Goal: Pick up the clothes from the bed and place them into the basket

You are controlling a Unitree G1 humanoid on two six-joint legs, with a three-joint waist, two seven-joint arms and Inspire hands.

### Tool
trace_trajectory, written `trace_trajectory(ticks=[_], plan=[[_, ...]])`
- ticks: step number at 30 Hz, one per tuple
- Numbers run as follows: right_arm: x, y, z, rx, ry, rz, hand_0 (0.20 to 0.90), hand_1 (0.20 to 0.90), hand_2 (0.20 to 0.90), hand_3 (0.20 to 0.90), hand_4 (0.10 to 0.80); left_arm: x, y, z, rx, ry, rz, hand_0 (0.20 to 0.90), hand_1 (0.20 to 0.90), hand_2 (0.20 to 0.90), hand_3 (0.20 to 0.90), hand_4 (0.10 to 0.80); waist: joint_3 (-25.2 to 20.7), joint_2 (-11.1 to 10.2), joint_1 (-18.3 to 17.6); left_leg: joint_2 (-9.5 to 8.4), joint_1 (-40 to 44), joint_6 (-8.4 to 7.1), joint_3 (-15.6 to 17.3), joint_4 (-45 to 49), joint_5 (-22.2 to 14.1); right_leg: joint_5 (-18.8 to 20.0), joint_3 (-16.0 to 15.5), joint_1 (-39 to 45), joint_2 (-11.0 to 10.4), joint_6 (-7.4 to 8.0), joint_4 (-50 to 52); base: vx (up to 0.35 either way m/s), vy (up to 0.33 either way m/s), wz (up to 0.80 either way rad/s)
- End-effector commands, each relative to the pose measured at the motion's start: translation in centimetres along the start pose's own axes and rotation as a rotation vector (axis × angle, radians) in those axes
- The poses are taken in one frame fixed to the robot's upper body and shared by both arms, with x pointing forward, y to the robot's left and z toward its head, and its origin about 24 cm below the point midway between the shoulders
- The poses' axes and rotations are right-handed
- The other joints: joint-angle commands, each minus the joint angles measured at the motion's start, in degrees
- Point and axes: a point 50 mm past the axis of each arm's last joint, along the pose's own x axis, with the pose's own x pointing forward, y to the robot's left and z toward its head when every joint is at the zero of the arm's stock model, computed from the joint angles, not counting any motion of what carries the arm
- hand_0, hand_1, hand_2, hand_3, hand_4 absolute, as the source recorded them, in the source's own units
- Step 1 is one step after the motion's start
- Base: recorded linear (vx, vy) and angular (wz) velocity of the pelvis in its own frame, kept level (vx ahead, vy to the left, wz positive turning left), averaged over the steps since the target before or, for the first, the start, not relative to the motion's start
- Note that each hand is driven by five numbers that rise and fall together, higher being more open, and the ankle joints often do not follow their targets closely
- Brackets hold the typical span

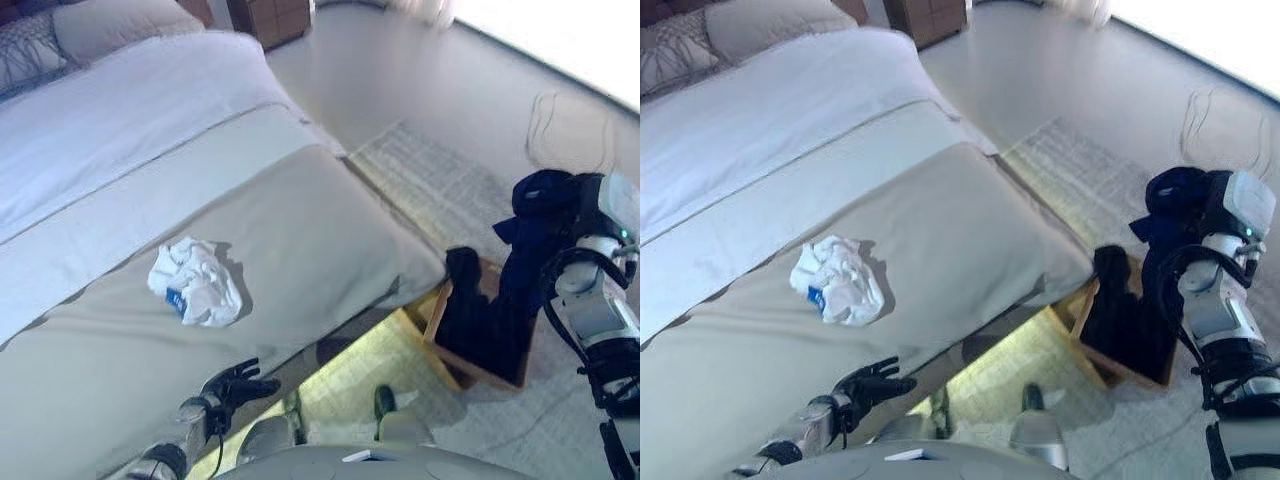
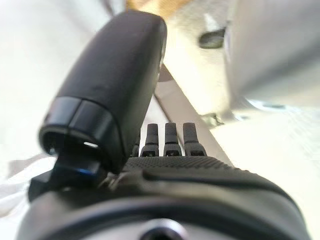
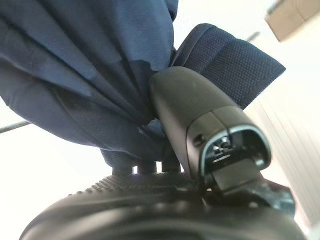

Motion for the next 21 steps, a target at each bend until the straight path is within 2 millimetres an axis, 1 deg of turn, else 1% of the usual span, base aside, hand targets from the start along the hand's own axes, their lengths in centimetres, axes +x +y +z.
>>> trace_trajectory(ticks=[1,4,5,6,7,8,9,10,11,12,13,16,18,20,21], plan=[[3.6,-6.2,4.0,-0.053,-0.113,-0.264,0.300,0.300,0.300,0.200,0.100,0.2,0.3,4.3,0.014,-0.171,-0.021,0.900,0.900,0.900,0.900,0.800,5.16,0.19,1.19,-3.81,-3.58,1.87,-3.58,10.24,-10.01,-5.00,-3.02,-5.49,1.57,-5.02,8.43,-0.185,-0.062,-0.04],[4.5,-6.6,4.1,-0.081,-0.050,-0.284,0.300,0.300,0.300,0.200,0.100,0.3,-0.5,6.5,0.005,-0.261,-0.058,0.900,0.900,0.900,0.900,0.800,8.53,2.18,0.54,-3.49,-8.09,1.56,-3.57,11.98,-9.35,-5.26,-2.28,-10.69,1.52,-5.63,10.53,-0.180,-0.052,-0.17],[4.8,-6.7,3.8,-0.109,0.004,-0.268,0.446,0.446,0.446,0.370,0.270,0.3,-0.6,7.0,-0.001,-0.285,-0.065,0.900,0.900,0.900,0.900,0.800,9.35,2.68,0.36,-3.35,-9.56,1.43,-3.45,12.52,-9.09,-5.27,-2.16,-12.50,1.53,-5.78,11.23,-0.153,-0.042,-0.26],[5.2,-6.6,3.2,-0.148,0.058,-0.259,0.900,0.900,0.900,0.900,0.800,0.2,-0.8,7.6,-0.004,-0.307,-0.073,0.900,0.900,0.900,0.900,0.800,10.12,3.18,0.28,-3.29,-10.88,1.36,-3.43,12.92,-8.77,-5.18,-1.91,-14.14,1.56,-5.95,11.75,-0.144,-0.039,-0.26],[5.4,-6.8,3.0,-0.192,0.091,-0.266,0.900,0.900,0.900,0.900,0.800,0.2,-0.8,8.1,-0.001,-0.324,-0.079,0.900,0.900,0.900,0.900,0.800,10.69,3.51,0.28,-3.30,-11.77,1.37,-3.45,13.21,-8.57,-5.11,-1.71,-15.29,1.59,-6.09,12.15,-0.144,-0.061,-0.27],[5.7,-6.7,1.9,-0.282,0.189,-0.231,0.900,0.900,0.900,0.900,0.800,0.1,-1.0,8.9,0.011,-0.349,-0.091,0.900,0.900,0.900,0.900,0.800,11.48,3.93,0.44,-3.24,-12.89,1.29,-3.45,13.42,-8.24,-4.91,-1.62,-16.58,1.72,-6.22,12.41,-0.119,-0.068,-0.22],[5.8,-6.7,1.3,-0.313,0.250,-0.203,0.900,0.900,0.900,0.900,0.800,0.0,-1.0,9.3,0.013,-0.364,-0.098,0.900,0.900,0.900,0.900,0.800,11.89,4.17,0.52,-3.18,-13.50,1.26,-3.38,13.54,-8.05,-4.81,-1.67,-17.18,1.75,-6.30,12.53,-0.131,-0.099,-0.12],[5.8,-6.6,-0.3,-0.338,0.361,-0.176,0.900,0.900,0.900,0.900,0.800,-0.2,-1.3,10.4,0.020,-0.398,-0.113,0.900,0.900,0.900,0.900,0.800,12.68,4.56,0.72,-3.11,-14.74,1.19,-3.36,13.80,-7.71,-4.61,-1.49,-18.52,1.99,-6.57,12.74,-0.115,-0.085,-0.05],[5.7,-6.7,-1.2,-0.342,0.416,-0.165,0.900,0.900,0.900,0.900,0.800,-0.3,-1.5,11.0,0.026,-0.416,-0.121,0.900,0.900,0.900,0.900,0.800,13.19,4.69,0.83,-3.10,-15.36,1.21,-3.37,14.00,-7.63,-4.65,-1.54,-19.21,2.03,-6.67,13.07,-0.033,-0.098,0.02],[5.4,-6.4,-2.3,-0.314,0.472,-0.160,0.900,0.900,0.900,0.900,0.800,-0.4,-1.5,11.4,0.033,-0.429,-0.130,0.900,0.900,0.900,0.900,0.800,13.50,4.96,0.99,-2.96,-15.10,0.81,-3.78,14.08,-8.67,-6.03,-1.35,-19.03,2.22,-6.46,13.61,-0.069,-0.070,0.04],[5.3,-6.4,-2.7,-0.285,0.500,-0.167,0.900,0.900,0.900,0.900,0.800,-0.5,-1.5,11.8,0.034,-0.441,-0.135,0.900,0.900,0.900,0.900,0.800,13.89,5.05,1.04,-2.93,-16.13,1.11,-3.50,13.94,-7.13,-4.61,-1.73,-19.89,2.22,-6.90,13.42,-0.038,-0.047,0.05],[5.2,-6.6,-3.3,-0.251,0.526,-0.194,0.900,0.900,0.900,0.900,0.800,-0.6,-1.7,12.0,0.039,-0.445,-0.144,0.900,0.900,0.900,0.900,0.800,13.95,5.42,1.25,-3.00,-16.55,1.00,-3.89,13.52,-6.66,-4.90,-1.79,-20.57,2.50,-7.09,14.15,-0.034,-0.007,0.00],[5.3,-7.1,-3.3,-0.223,0.515,-0.233,0.900,0.900,0.900,0.900,0.800,-0.6,-1.7,11.7,0.042,-0.434,-0.143,0.900,0.900,0.900,0.900,0.800,13.95,5.65,1.42,-2.97,-16.18,0.89,-4.01,12.42,-6.08,-5.11,-1.88,-20.51,2.73,-7.11,14.41,-0.002,0.016,0.01],[5.8,-8.4,-2.3,-0.175,0.427,-0.348,0.900,0.900,0.900,0.900,0.800,-0.6,-1.5,11.1,0.041,-0.416,-0.135,0.900,0.900,0.900,0.900,0.800,13.95,5.63,1.49,-2.92,-15.54,0.71,-4.11,11.52,-5.70,-5.21,-1.97,-19.98,2.86,-7.03,14.46,0.009,0.064,0.06],[6.1,-10.0,-0.7,-0.170,0.316,-0.485,0.900,0.900,0.900,0.900,0.800,-0.6,-1.4,10.3,0.027,-0.403,-0.124,0.900,0.900,0.900,0.900,0.800,13.95,5.38,1.25,-2.87,-14.70,0.65,-4.05,10.85,-5.72,-5.41,-1.94,-19.33,2.99,-6.94,14.43,0.032,0.110,0.08]])
